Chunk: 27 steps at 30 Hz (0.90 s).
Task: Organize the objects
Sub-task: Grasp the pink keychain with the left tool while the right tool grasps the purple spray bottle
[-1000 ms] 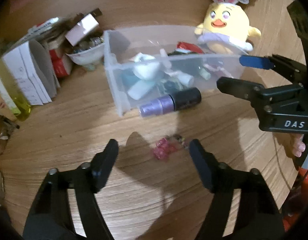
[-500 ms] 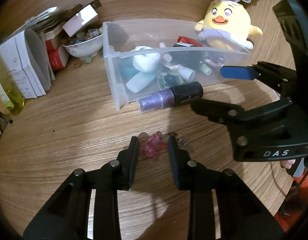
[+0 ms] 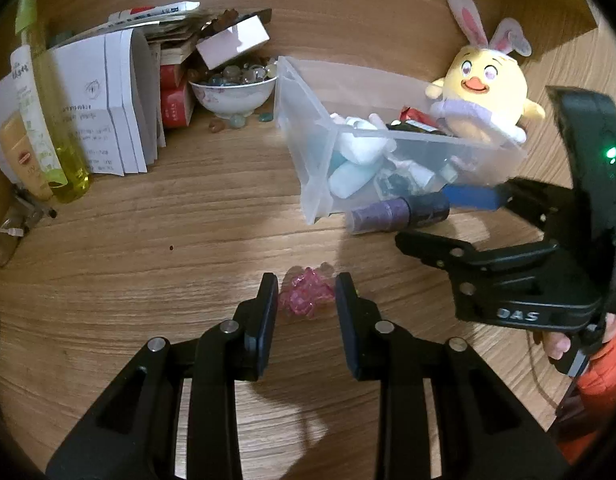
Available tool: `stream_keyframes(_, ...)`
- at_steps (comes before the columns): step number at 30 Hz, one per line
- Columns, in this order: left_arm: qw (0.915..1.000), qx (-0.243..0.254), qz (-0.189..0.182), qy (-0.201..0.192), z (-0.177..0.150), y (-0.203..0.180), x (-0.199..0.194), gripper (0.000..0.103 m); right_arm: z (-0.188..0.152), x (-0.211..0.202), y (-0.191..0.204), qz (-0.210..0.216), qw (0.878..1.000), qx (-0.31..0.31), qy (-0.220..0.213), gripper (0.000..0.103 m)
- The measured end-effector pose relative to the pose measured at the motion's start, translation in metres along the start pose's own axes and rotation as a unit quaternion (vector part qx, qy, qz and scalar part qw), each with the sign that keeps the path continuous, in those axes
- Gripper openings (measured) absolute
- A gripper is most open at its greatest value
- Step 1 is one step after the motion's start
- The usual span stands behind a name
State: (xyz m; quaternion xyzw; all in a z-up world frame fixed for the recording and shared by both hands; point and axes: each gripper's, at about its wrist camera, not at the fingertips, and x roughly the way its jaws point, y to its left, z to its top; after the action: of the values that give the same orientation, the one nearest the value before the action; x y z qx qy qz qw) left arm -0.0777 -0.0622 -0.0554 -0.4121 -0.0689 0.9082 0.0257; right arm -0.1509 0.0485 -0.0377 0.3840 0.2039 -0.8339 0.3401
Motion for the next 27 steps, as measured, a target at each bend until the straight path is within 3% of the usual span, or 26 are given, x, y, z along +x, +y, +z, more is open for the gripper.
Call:
stream_keyframes(4, 1.0000, 0.003, -0.005, -0.005, 0.000, -0.002, -0.002, 0.029, -0.006, 0.002, 0.003, 0.019, 1.000, -0.005, 0.018, 0.039)
stream_keyframes(6, 0.9999, -0.001, -0.011, -0.008, 0.000, 0.000, -0.004, 0.029, -0.014, -0.002, 0.006, 0.035, 0.999, -0.011, 0.025, 0.036)
stream_keyframes(11, 0.9996, -0.010, -0.021, -0.014, 0.000, 0.004, -0.006, 0.029, -0.021, -0.013, 0.011, 0.031, 0.999, -0.025, 0.027, 0.037)
stream_keyframes(15, 0.9996, -0.013, -0.020, -0.018, 0.000, 0.005, -0.007, 0.029, -0.011, -0.015, 0.011, 0.024, 0.999, -0.027, 0.009, 0.067)
stream_keyframes(21, 0.9995, -0.021, -0.014, -0.021, -0.001, 0.007, -0.008, 0.029, 0.002, 0.005, 0.024, 0.052, 0.997, -0.047, 0.026, 0.065)
stream_keyframes(26, 0.9992, -0.026, -0.012, -0.028, 0.000, 0.010, -0.012, 0.029, -0.001, 0.009, 0.027, 0.080, 0.996, -0.039, 0.033, 0.023)
stream_keyframes(27, 0.9991, -0.027, -0.009, -0.031, 0.001, 0.010, -0.013, 0.029, -0.002, 0.007, 0.025, 0.079, 0.996, -0.034, 0.031, 0.024)
